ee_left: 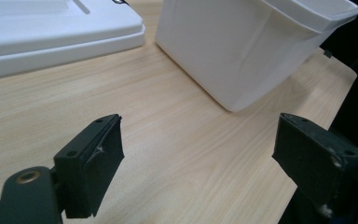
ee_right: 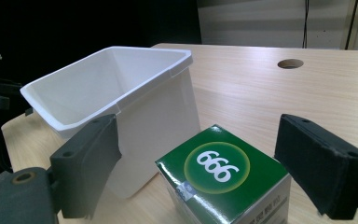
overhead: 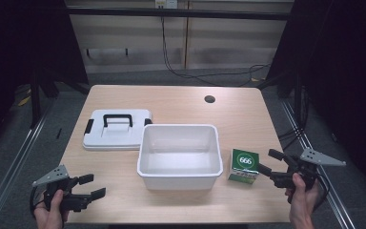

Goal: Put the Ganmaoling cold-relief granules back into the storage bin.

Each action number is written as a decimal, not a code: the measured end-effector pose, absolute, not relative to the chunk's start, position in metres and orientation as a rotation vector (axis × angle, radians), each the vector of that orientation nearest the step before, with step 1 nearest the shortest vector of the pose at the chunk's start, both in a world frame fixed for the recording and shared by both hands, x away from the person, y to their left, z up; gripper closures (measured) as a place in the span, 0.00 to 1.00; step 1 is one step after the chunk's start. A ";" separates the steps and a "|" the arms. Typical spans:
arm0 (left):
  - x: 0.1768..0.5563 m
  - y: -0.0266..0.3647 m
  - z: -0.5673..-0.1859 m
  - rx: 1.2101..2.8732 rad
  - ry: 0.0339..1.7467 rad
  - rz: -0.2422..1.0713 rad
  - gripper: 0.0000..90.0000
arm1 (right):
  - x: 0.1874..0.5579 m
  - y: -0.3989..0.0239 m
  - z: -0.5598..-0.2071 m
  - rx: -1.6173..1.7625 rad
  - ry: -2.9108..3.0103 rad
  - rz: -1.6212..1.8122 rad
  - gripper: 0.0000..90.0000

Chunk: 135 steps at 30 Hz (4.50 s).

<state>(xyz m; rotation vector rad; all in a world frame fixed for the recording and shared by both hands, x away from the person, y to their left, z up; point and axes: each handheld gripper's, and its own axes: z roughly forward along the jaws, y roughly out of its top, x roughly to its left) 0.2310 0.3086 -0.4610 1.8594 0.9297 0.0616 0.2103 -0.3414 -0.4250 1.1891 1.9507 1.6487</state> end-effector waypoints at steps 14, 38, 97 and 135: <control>0.231 0.313 -0.462 1.827 0.987 0.094 0.18 | 0.218 -0.334 -0.423 1.132 2.017 1.580 0.15; 0.230 0.315 -0.465 1.826 1.010 0.108 0.18 | 0.237 -0.328 -0.366 1.001 2.293 1.242 0.15; 0.231 0.314 -0.471 1.842 0.997 0.129 0.18 | 0.315 -0.253 -0.394 0.562 3.033 0.301 0.10; 0.231 0.313 -0.472 1.849 0.956 0.081 0.18 | 0.329 -0.250 -0.419 0.519 3.114 0.177 0.15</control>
